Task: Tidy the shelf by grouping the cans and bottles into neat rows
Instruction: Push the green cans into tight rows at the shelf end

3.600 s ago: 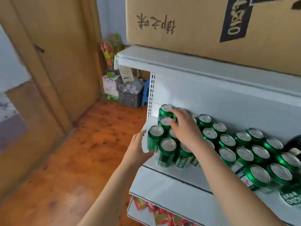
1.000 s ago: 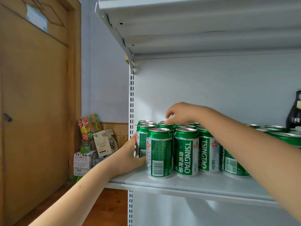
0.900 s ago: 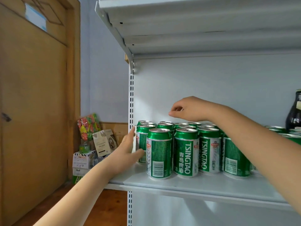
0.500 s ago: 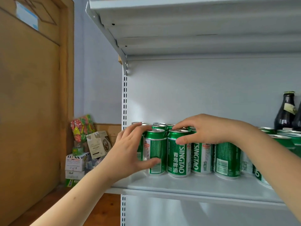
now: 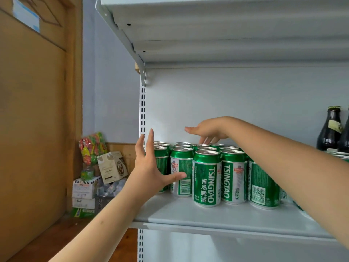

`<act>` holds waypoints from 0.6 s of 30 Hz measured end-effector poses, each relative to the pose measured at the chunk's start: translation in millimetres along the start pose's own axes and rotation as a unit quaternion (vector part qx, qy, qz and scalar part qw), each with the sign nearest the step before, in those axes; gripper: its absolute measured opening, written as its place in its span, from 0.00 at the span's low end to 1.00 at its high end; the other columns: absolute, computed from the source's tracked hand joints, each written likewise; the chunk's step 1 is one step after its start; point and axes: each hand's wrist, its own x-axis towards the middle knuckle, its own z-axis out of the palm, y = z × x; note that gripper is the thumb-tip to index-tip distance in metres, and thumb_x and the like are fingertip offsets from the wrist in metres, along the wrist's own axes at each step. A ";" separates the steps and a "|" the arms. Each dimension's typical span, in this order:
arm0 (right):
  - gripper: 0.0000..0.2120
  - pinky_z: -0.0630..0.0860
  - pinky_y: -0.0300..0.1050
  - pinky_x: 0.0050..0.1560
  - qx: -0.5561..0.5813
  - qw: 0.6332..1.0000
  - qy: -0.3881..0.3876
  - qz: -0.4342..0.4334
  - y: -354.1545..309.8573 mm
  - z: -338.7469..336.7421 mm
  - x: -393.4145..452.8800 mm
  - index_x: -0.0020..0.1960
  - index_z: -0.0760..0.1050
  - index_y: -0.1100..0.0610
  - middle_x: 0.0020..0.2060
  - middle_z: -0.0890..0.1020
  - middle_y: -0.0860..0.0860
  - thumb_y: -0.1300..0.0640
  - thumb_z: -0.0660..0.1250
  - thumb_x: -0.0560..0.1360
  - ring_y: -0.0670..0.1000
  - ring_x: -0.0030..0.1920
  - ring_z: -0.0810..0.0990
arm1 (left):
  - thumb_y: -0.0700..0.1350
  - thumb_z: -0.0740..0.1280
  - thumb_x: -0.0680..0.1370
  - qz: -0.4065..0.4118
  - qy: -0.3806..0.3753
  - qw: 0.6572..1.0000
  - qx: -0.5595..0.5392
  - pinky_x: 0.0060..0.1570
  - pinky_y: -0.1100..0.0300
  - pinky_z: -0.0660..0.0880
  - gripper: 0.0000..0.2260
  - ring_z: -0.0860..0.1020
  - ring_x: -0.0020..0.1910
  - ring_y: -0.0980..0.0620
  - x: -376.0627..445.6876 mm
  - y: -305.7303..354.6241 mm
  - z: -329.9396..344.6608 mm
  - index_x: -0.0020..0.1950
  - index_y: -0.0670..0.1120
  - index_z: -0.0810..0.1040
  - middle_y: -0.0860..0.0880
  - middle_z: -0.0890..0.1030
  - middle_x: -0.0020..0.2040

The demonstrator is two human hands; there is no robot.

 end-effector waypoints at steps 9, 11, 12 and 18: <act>0.37 0.50 0.68 0.73 0.032 0.991 -0.130 0.004 -11.5 9.8 47.8 0.79 0.51 0.60 0.76 0.63 0.54 0.35 0.47 0.81 0.54 0.77 0.58 | 0.65 0.78 0.58 -0.048 -0.020 0.993 -0.109 0.73 0.60 0.59 0.65 0.57 0.76 0.60 0.3 -9.8 -0.1 0.79 0.56 0.36 0.55 0.58 0.78; 0.37 0.50 0.66 0.74 0.008 0.990 -0.140 -0.006 -7.7 8.0 47.3 0.79 0.53 0.59 0.77 0.62 0.52 0.35 0.47 0.80 0.53 0.77 0.57 | 0.67 0.77 0.57 -0.047 -0.018 0.992 -0.112 0.74 0.59 0.58 0.65 0.56 0.77 0.61 -0.3 -9.3 -0.8 0.80 0.56 0.36 0.56 0.58 0.78; 0.37 0.51 0.64 0.75 -0.029 0.992 -0.123 -0.014 -4.6 5.5 44.7 0.79 0.56 0.58 0.77 0.62 0.52 0.34 0.48 0.80 0.54 0.77 0.58 | 0.69 0.76 0.57 -0.048 -0.017 0.993 -0.111 0.74 0.60 0.57 0.65 0.55 0.76 0.63 -0.9 -8.3 -1.4 0.80 0.56 0.36 0.55 0.58 0.79; 0.26 0.60 0.55 0.75 -0.124 0.986 -0.083 -0.073 29.7 -12.4 28.6 0.74 0.67 0.48 0.73 0.69 0.47 0.40 0.63 0.78 0.51 0.72 0.67 | 0.79 0.63 0.61 -0.002 0.038 0.999 -0.007 0.74 0.47 0.61 0.56 0.56 0.77 0.51 -3.0 -6.6 0.4 0.80 0.58 0.40 0.52 0.55 0.77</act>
